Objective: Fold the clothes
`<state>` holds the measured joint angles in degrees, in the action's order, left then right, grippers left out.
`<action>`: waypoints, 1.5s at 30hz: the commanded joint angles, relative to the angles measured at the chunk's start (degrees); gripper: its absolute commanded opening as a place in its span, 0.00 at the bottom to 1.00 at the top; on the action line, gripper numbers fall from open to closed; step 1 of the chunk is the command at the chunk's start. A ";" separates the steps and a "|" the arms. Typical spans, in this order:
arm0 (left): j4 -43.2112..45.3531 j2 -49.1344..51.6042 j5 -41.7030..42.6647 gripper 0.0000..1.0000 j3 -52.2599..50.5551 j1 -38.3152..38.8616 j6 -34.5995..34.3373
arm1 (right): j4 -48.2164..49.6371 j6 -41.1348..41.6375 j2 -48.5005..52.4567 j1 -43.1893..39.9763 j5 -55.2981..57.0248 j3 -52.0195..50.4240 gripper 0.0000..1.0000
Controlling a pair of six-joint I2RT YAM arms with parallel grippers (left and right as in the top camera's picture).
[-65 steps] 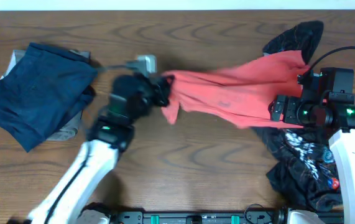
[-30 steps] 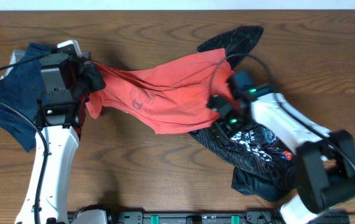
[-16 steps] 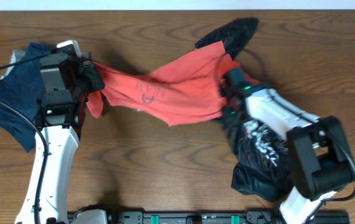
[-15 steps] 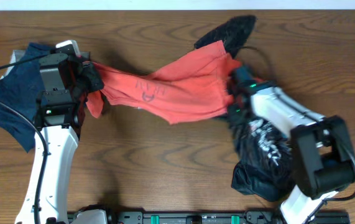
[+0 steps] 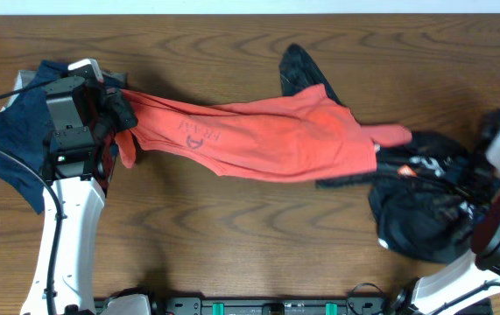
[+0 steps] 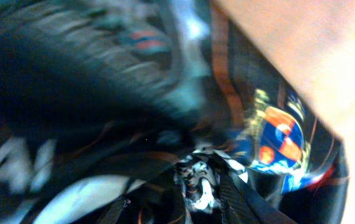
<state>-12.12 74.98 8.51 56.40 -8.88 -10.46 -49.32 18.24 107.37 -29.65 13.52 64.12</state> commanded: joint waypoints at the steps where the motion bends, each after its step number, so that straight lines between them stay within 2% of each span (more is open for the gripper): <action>1: 0.42 -1.14 -0.46 0.06 2.56 -0.15 0.61 | -0.28 1.57 -2.69 -3.93 -9.07 1.66 0.45; 7: 0.02 -1.09 -0.46 0.06 2.56 -0.15 0.61 | 6.21 -18.12 -13.42 -1.64 -43.25 2.97 0.51; 9: -0.74 -1.09 -0.63 0.06 2.56 -0.15 0.61 | 7.78 -21.07 -16.02 1.22 -47.39 2.97 0.52; 12: -2.78 -1.09 -0.66 0.06 2.56 -0.15 0.61 | 8.33 -22.43 -17.16 7.19 -44.28 2.95 0.49; 13: -3.50 -1.09 -0.66 0.06 2.56 -0.15 0.61 | 7.78 -22.38 -16.90 9.11 -41.64 2.89 0.51; 15: -4.87 -1.09 -0.68 0.06 2.56 -0.15 0.61 | 5.97 -22.10 -15.41 13.25 -35.04 2.60 0.64; 16: -5.42 -1.09 -0.68 0.06 2.56 -0.15 0.61 | 4.79 -21.33 -14.25 15.21 -31.08 2.47 0.66; 19: -6.29 -1.09 -0.68 0.06 2.56 -0.15 0.61 | 2.05 -16.15 -10.16 19.17 -19.76 2.45 0.68; 23: -6.62 -1.09 -0.66 0.06 2.56 -0.15 0.59 | 0.20 -5.14 -4.24 21.03 -7.28 2.45 0.71; 27: -6.91 -1.09 -0.66 0.06 2.56 -0.15 0.59 | 0.26 2.08 0.57 20.94 -3.74 2.45 0.73; 32: -6.95 -1.09 -0.63 0.06 2.56 -0.15 0.59 | 2.82 2.93 4.83 20.94 -3.43 2.45 0.77; 33: -6.95 -1.09 -0.63 0.06 2.56 -0.15 0.59 | 3.19 2.82 5.84 20.94 -3.43 2.45 0.75; 35: -6.95 -1.09 -0.63 0.06 2.56 -0.15 0.59 | 3.52 2.71 7.48 20.94 -3.45 2.45 0.60; 37: -6.95 -1.09 -0.63 0.06 2.56 -0.15 0.59 | 3.48 2.71 8.28 20.68 -3.41 2.45 0.24; 38: -6.95 -1.09 -0.63 0.05 2.56 -0.15 0.59 | 3.43 2.71 8.31 20.39 -3.39 2.45 0.17; 39: -6.95 -1.09 -0.63 0.06 2.56 -0.15 0.59 | 3.26 2.75 8.09 19.69 -3.17 2.47 0.15; 40: -6.95 -1.09 -0.63 0.06 2.56 -0.15 0.59 | 3.19 2.78 7.80 19.02 -3.02 2.47 0.18; 43: -6.99 -1.09 -0.63 0.06 2.56 -0.15 0.61 | 3.32 2.75 6.91 15.67 -2.97 2.54 0.31; 45: -6.95 -1.09 -0.63 0.06 2.56 -0.15 0.61 | 3.65 2.73 6.38 12.94 -3.13 2.60 0.36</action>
<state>-19.20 74.98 8.62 57.04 -8.88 -10.46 -45.87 20.34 110.59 -11.90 4.25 69.17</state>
